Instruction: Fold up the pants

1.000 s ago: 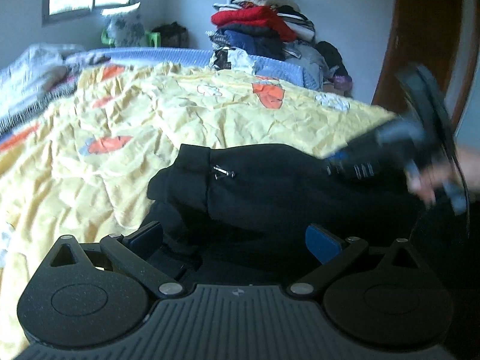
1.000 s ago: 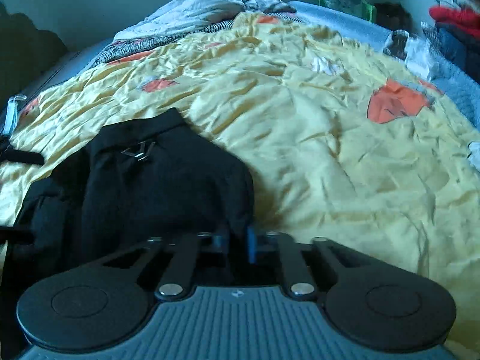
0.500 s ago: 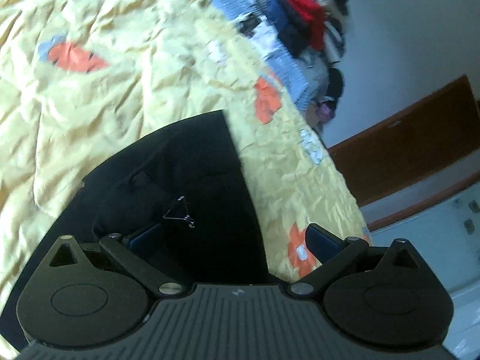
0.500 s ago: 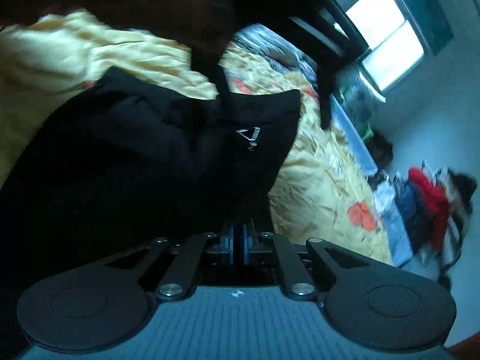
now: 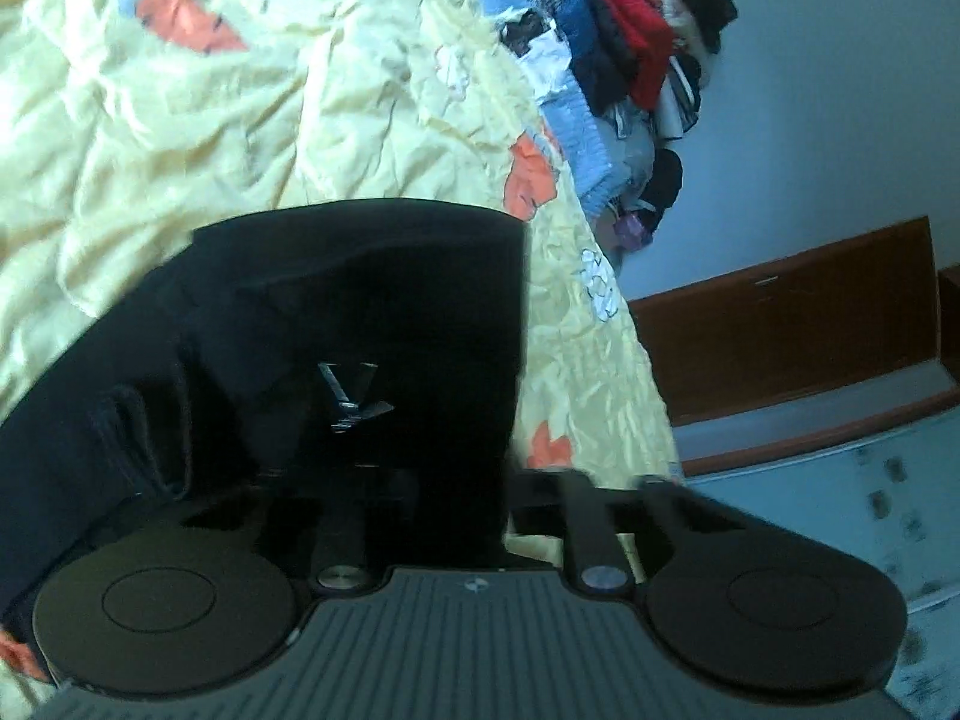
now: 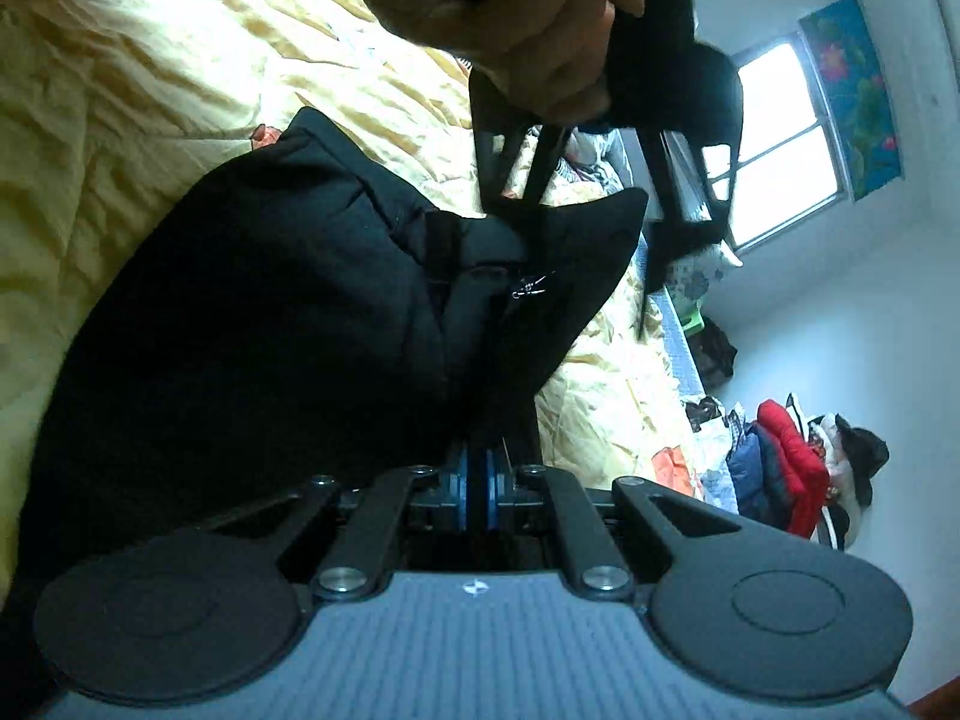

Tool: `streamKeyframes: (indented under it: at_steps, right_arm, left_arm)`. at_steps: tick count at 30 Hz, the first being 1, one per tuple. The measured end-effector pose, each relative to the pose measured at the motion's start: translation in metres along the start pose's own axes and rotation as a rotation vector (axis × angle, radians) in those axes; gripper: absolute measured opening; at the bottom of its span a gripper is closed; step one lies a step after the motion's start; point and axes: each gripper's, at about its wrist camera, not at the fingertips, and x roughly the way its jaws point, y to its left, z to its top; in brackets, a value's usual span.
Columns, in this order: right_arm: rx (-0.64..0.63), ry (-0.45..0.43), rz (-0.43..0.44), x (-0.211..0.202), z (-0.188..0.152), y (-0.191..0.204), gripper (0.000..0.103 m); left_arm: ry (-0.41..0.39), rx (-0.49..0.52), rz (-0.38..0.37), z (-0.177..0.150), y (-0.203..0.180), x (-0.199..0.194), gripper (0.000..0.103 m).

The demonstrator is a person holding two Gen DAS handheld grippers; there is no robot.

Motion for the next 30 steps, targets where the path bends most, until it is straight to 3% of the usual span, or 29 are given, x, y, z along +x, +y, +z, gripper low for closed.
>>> streamKeyframes:
  at_steps: [1,2,7,9,11,13,18,21,23,26,30]
  right_arm:
    - [0.003,0.001,-0.003,-0.001,0.0,0.002,0.006]
    - [0.008,0.0,-0.008,-0.001,0.001,0.002,0.006]
    - [0.084,-0.006,-0.054,-0.008,0.004,-0.002,0.006]
    - [0.112,0.026,-0.081,-0.004,0.003,-0.005,0.014]
    - [0.127,0.05,-0.143,-0.001,0.0,-0.005,0.042]
    - [0.165,0.073,-0.177,0.0,-0.004,-0.01,0.054]
    - [0.294,0.163,-0.241,-0.007,-0.02,-0.027,0.052]
    - [0.388,0.219,-0.269,-0.014,-0.036,-0.042,0.03]
    - [0.419,0.256,-0.305,-0.019,-0.047,-0.047,0.008]
    - [0.37,0.262,-0.347,-0.036,-0.042,-0.04,0.008]
    - [0.311,0.246,-0.284,-0.063,-0.023,-0.016,0.006]
  left_arm:
    - [-0.026,0.019,-0.006,-0.006,0.0,-0.005,0.008]
    - [-0.05,0.035,-0.006,-0.012,0.0,-0.011,0.006]
    - [-0.175,0.116,-0.025,-0.04,0.004,-0.05,0.005]
    - [-0.193,0.119,-0.038,-0.044,0.007,-0.06,0.005]
    - [-0.201,0.117,-0.053,-0.046,0.007,-0.068,0.005]
    - [-0.208,0.121,-0.065,-0.048,0.006,-0.074,0.004]
    - [-0.233,0.141,-0.06,-0.052,0.006,-0.084,0.004]
    - [-0.233,0.135,-0.053,-0.053,0.012,-0.083,0.004]
    - [-0.232,0.143,-0.046,-0.054,0.015,-0.083,0.004]
    - [-0.246,0.183,-0.045,-0.061,0.02,-0.091,0.004]
    - [-0.253,0.303,0.022,-0.076,0.036,-0.098,0.004]
